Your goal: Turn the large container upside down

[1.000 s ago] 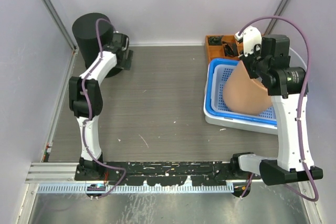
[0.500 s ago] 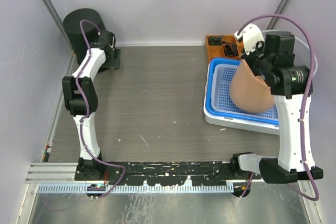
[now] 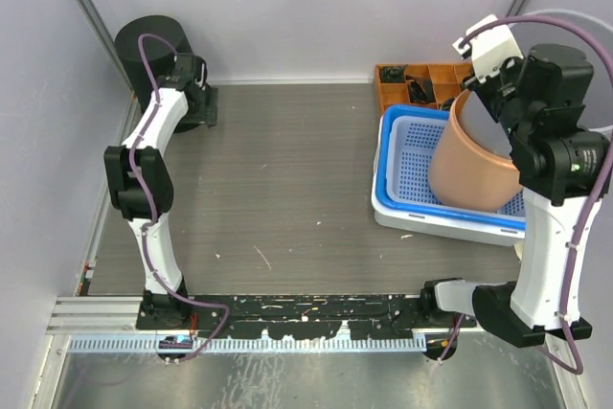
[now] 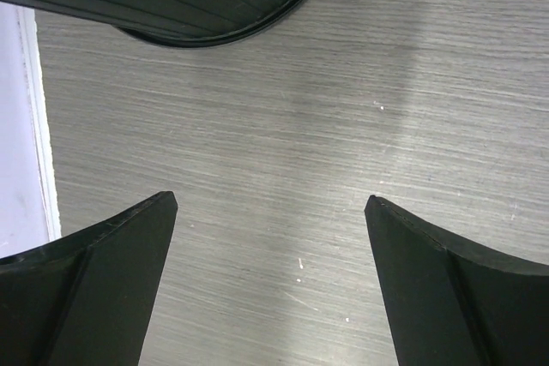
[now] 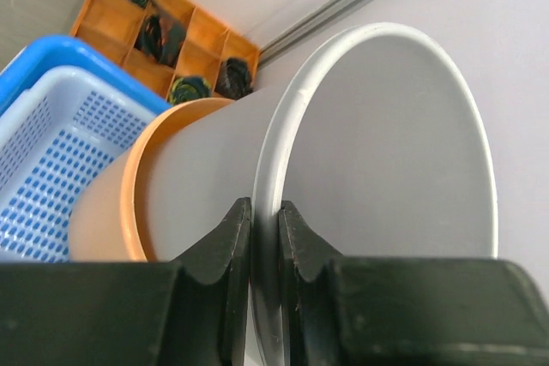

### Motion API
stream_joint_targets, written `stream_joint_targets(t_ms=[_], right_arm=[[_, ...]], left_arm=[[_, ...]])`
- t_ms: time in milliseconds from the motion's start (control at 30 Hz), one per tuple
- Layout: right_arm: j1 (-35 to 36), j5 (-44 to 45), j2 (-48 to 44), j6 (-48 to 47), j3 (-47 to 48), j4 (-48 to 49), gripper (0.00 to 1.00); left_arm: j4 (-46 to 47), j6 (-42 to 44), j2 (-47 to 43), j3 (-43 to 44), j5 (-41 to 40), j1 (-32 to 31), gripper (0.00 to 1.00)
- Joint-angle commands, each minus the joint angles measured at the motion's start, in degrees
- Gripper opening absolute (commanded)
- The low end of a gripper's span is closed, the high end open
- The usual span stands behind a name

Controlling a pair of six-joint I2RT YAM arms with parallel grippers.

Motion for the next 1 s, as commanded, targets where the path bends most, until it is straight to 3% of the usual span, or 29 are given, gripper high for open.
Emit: stream_joint_targets(t_ms=[0, 133, 233, 400, 667, 867, 967], right_arm=[[-0.2, 0.9, -3.2, -2.9, 4.3, 13.9, 0.0], [-0.1, -3.5, -3.1, 0.6, 8.8, 15.6, 0.01], [-0.1, -8.8, -2.0, 3.2, 11.0, 16.2, 0.01], [-0.1, -16.0, -0.2, 9.9, 14.9, 18.9, 0.01], [-0.1, -29.3, 6.3, 18.5, 28.6, 19.8, 0.0], [-0.1, -56.2, 9.8, 39.9, 18.8, 26.4, 0.01], [0.2, -68.2, 10.0, 55.5, 4.9, 43.5, 0.0]], left_arm=[[-1.7, 0.9, -6.5, 0.9, -1.0, 0.2, 0.95], [-2.4, 2.6, -5.9, 3.8, -8.0, 0.7, 0.96], [-7.9, 2.8, -2.0, 11.1, -7.2, 2.7, 0.94], [-13.6, 2.7, -0.4, 17.9, 3.7, 6.0, 0.96], [-17.5, 4.1, -12.5, 15.4, 22.4, 6.5, 0.96], [-17.0, 3.4, -33.3, 10.5, 23.1, 10.2, 0.99], [-20.1, 6.9, -40.8, 11.5, 19.6, 13.8, 1.0]])
